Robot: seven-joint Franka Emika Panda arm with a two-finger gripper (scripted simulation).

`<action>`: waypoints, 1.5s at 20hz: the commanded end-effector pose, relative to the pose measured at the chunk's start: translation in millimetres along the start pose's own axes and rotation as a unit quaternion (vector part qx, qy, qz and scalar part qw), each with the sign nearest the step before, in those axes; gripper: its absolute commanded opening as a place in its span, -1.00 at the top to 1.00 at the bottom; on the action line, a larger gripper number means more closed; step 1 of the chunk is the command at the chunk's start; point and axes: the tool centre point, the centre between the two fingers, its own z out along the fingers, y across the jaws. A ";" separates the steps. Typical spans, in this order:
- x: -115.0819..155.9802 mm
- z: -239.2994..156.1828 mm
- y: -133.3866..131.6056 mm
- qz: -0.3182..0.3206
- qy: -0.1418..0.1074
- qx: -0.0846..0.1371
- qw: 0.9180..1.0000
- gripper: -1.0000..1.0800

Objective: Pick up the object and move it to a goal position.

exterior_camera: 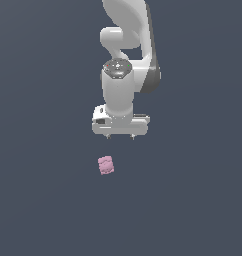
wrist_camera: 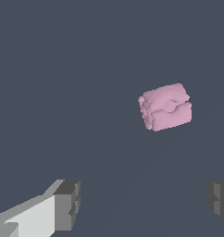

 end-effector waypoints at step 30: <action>42.3 26.5 19.1 -0.087 0.006 -0.006 0.996 -0.92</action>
